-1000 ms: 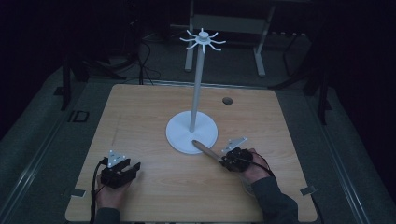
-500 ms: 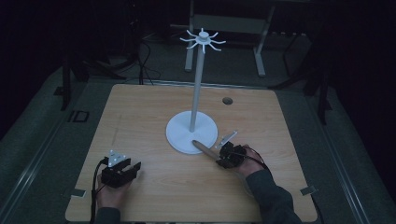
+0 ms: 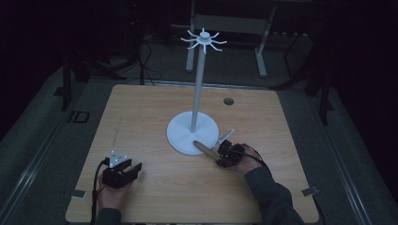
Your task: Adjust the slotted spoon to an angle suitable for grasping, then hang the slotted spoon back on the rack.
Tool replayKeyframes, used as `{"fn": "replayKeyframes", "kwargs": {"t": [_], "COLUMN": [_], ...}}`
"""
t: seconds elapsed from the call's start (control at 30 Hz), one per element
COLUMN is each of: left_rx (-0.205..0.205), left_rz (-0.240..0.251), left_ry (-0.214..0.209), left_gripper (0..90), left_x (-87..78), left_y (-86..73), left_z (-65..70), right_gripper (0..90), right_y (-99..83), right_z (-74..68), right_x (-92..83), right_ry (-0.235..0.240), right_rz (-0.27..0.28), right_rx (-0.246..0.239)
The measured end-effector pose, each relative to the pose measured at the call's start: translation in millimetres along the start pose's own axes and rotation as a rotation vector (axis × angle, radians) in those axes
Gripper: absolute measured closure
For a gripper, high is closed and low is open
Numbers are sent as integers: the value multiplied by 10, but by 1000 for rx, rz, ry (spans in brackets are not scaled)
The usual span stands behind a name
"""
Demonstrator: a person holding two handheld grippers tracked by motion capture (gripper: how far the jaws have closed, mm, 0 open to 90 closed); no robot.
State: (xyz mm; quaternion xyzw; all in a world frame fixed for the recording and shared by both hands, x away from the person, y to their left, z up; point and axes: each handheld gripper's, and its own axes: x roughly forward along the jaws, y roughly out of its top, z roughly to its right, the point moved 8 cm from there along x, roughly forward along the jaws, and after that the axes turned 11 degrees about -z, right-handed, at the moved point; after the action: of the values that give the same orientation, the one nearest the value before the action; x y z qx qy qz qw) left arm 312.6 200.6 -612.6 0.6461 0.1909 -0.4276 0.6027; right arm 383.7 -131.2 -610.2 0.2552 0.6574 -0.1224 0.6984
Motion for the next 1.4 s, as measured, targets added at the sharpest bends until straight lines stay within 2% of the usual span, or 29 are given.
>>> {"fn": "replayKeyframes", "kwargs": {"t": [0.2, 0.57, 0.97, 1.2, 1.4], "left_rx": [0, 1, 6, 3, -1], "left_rz": [3, 3, -1, -1, -2], "left_ry": [-1, -1, 4, 4, 6], "left_gripper": [523, 523, 520, 519, 519], "left_x": [-8, 1, 2, 10, 17], "left_y": [2, 8, 0, 2, 3], "left_z": [-6, -5, -2, -10, -14], "right_gripper": [740, 744, 745, 745, 746], "right_y": [21, 3, -33, -39, -33], "right_z": [-7, -46, 4, 34, 58], "right_x": [2, -23, -209, -255, -328], "right_ry": [-17, -54, -62, -64, -80], "right_rz": [-3, 43, 151, 179, 227], "right_rx": [-11, -30, 13, 31, 41]}}
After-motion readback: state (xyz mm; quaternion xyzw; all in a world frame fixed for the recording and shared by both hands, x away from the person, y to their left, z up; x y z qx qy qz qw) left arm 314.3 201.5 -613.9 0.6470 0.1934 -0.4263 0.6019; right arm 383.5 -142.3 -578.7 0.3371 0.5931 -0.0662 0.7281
